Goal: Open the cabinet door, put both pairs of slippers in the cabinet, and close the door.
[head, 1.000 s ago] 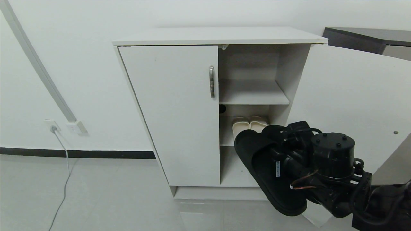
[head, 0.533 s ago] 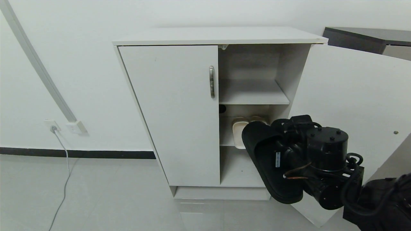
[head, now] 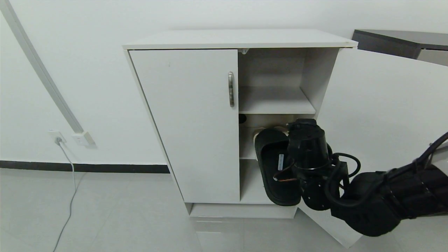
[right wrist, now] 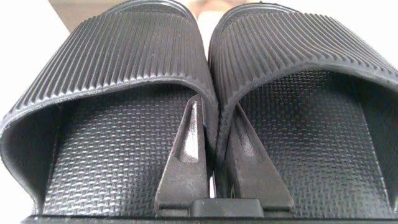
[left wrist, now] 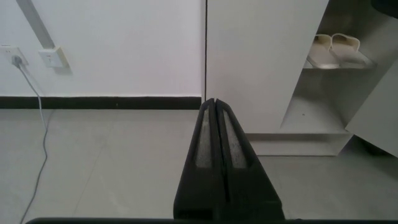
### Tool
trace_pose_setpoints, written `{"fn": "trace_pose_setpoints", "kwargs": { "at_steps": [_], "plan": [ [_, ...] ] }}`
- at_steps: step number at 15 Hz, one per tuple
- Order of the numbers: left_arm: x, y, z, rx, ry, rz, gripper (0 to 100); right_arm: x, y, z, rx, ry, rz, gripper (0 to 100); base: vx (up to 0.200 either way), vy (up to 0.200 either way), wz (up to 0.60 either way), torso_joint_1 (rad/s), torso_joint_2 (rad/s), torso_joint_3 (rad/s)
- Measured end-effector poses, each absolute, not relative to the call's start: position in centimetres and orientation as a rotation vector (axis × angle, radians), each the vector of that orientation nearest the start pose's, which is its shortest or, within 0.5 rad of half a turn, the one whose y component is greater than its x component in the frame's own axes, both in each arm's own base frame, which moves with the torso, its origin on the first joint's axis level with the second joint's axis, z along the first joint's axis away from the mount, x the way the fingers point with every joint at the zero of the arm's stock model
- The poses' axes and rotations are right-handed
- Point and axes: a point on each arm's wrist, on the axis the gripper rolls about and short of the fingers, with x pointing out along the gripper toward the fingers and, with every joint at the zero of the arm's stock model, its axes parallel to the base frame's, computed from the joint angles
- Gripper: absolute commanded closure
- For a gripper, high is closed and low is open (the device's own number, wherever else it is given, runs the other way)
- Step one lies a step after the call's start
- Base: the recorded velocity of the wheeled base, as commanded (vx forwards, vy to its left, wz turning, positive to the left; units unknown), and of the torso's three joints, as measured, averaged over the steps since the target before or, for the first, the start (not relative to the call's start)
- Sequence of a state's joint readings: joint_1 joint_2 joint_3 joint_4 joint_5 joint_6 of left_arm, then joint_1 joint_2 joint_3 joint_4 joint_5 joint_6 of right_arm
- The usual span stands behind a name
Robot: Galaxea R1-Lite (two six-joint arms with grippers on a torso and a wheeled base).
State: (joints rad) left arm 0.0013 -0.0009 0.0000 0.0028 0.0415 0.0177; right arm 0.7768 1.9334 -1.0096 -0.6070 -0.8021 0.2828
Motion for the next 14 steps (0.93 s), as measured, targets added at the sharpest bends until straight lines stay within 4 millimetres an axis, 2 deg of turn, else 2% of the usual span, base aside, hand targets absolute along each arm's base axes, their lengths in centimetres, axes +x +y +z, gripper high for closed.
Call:
{"fn": "trace_pose_setpoints", "kwargs": {
  "at_steps": [3, 5, 6, 14],
  "plan": [
    [-2.3, 0.1, 7.5, 0.019, 0.003, 0.042, 100, 28.0, 25.3, 18.3, 0.076, 0.238, -0.077, 100, 0.0, 0.0, 0.0, 0.0, 0.0, 0.0],
    [-2.3, 0.1, 7.5, 0.016, 0.003, 0.043, 100, 28.2, 25.8, 19.5, 0.097, 0.225, -0.074, 100, 0.0, -0.2, 0.0, 0.002, 0.01, 0.002],
    [-2.3, 0.1, 7.5, 0.016, 0.003, 0.043, 100, 28.3, 25.8, 19.7, 0.102, 0.221, -0.073, 100, 0.0, -0.2, 0.0, -0.002, 0.0, 0.002],
    [-2.3, 0.1, 7.5, -0.002, 0.001, 0.044, 100, 28.7, 26.5, 20.1, 0.109, 0.215, -0.032, 100, 0.0, 0.0, 0.0, 0.0, 0.0, 0.0]
  ]
}}
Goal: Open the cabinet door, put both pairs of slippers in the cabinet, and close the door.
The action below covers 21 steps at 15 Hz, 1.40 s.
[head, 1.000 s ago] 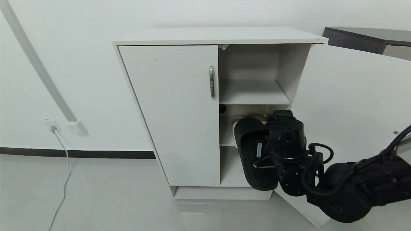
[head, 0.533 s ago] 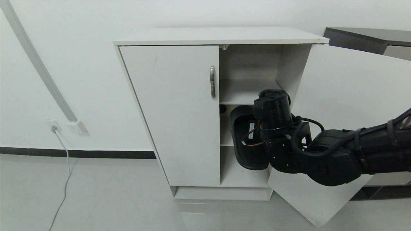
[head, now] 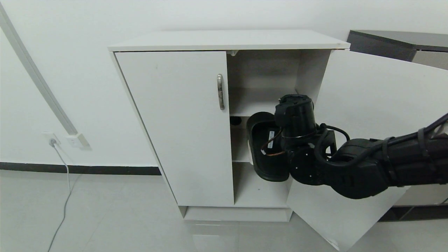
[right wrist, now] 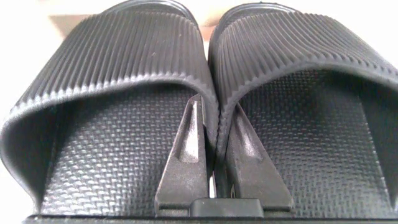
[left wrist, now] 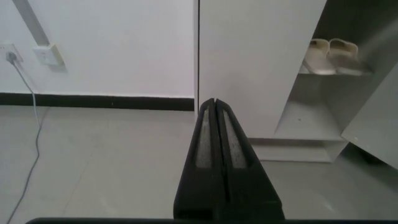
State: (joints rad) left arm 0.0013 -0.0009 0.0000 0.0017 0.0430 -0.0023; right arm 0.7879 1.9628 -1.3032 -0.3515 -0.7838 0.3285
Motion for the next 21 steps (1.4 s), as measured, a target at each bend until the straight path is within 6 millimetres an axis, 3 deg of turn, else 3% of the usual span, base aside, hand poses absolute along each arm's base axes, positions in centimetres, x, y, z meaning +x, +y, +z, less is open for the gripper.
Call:
{"fn": "trace_pose_setpoints", "kwargs": {
  "at_steps": [6, 13, 21],
  "plan": [
    [-2.3, 0.1, 7.5, -0.003, 0.001, 0.044, 100, 30.3, 27.9, 21.5, 0.064, 0.172, 0.012, 100, 0.0, 0.0, 0.0, 0.0, 0.0, 0.0],
    [-2.3, 0.1, 7.5, -0.001, 0.001, 0.043, 100, 31.1, 28.4, 21.6, 0.016, 0.159, -0.001, 100, 0.0, 0.0, 0.0, 0.0, 0.0, 0.0],
    [-2.3, 0.1, 7.5, 0.0, 0.001, 0.043, 100, 31.7, 27.7, 21.9, 0.022, 0.153, -0.022, 100, 0.2, 0.0, 0.0, 0.005, 0.0, 0.005]
  ]
}}
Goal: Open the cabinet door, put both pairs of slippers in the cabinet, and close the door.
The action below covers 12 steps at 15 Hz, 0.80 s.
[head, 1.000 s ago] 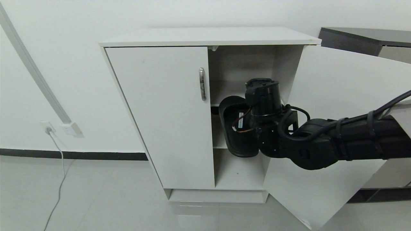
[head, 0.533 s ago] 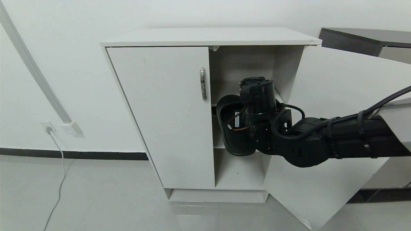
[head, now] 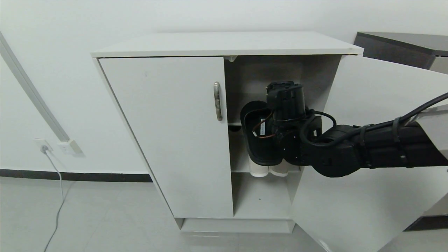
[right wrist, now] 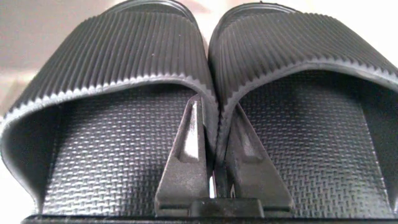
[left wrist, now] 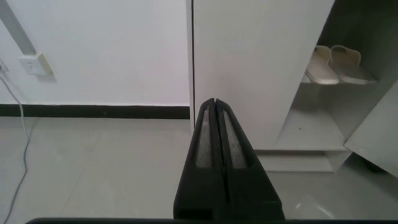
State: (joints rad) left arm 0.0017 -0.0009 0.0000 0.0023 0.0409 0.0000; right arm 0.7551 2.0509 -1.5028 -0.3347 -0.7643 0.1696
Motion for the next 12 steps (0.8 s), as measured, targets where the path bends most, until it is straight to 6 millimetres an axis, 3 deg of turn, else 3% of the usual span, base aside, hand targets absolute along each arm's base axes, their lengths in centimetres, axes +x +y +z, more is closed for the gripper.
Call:
{"fn": "trace_pose_setpoints", "kwargs": {
  "at_steps": [1, 7, 12],
  "plan": [
    [-2.3, 0.1, 7.5, 0.0, 0.002, 0.041, 100, 31.7, 27.7, 21.9, 0.022, 0.154, -0.023, 100, 0.2, 0.0, 0.0, 0.007, 0.0, 0.002],
    [-2.3, 0.1, 7.5, 0.0, 0.0, 0.044, 100, 32.0, 27.6, 21.9, 0.024, 0.154, -0.022, 100, 0.0, 0.0, 0.0, 0.0, 0.0, 0.0],
    [-2.3, 0.1, 7.5, 0.0, 0.001, 0.046, 100, 34.2, 27.4, 22.7, 0.025, 0.16, -0.039, 100, 0.0, 0.0, 0.0, 0.0, 0.0, 0.0]
  ]
}}
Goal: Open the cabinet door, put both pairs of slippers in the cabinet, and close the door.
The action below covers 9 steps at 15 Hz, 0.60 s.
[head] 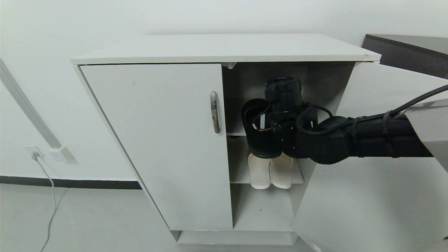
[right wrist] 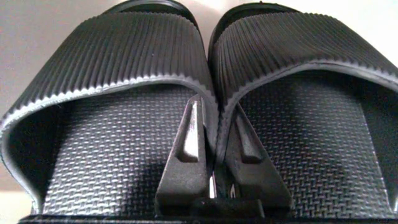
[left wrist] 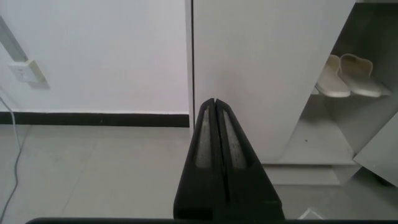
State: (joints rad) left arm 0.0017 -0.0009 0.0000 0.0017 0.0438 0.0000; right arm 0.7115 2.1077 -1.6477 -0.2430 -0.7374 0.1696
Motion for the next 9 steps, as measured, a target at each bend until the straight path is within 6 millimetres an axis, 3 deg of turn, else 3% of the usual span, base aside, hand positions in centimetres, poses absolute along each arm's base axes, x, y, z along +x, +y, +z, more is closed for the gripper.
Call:
{"fn": "trace_pose_setpoints", "kwargs": {
  "at_steps": [6, 9],
  "plan": [
    [-2.3, 0.1, 7.5, -0.001, 0.001, 0.044, 100, 38.4, 27.2, 23.7, 0.051, 0.136, -0.085, 100, 0.0, 0.0, 0.0, 0.0, 0.0, 0.0],
    [-2.3, 0.1, 7.5, -0.001, 0.001, 0.045, 100, 39.8, 27.2, 22.9, 0.031, 0.139, -0.071, 100, 0.0, 0.0, 0.0, 0.0, 0.0, 0.0]
  ]
}}
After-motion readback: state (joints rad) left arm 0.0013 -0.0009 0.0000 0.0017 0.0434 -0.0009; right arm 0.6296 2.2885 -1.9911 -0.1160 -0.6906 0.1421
